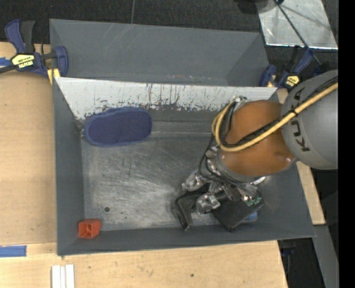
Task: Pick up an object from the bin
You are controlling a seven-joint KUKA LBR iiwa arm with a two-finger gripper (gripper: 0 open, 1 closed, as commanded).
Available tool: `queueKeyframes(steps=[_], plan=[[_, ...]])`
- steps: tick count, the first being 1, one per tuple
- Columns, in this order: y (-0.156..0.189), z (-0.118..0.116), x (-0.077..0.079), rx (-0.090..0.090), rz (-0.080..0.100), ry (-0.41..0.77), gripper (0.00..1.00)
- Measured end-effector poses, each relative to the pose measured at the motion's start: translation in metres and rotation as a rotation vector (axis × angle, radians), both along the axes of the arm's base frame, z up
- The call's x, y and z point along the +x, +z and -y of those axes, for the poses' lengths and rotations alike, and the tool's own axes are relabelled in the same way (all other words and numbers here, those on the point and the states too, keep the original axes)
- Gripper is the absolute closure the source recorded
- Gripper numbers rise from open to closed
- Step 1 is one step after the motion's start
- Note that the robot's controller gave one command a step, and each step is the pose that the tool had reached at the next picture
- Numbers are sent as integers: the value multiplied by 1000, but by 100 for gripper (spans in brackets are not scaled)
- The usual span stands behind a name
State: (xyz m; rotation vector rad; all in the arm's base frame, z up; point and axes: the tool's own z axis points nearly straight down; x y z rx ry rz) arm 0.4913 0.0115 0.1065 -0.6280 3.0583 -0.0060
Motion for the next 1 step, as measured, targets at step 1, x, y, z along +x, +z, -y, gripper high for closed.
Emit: queueKeyframes(steps=[1], plan=[[148,0,9,-3,-15,231,100]])
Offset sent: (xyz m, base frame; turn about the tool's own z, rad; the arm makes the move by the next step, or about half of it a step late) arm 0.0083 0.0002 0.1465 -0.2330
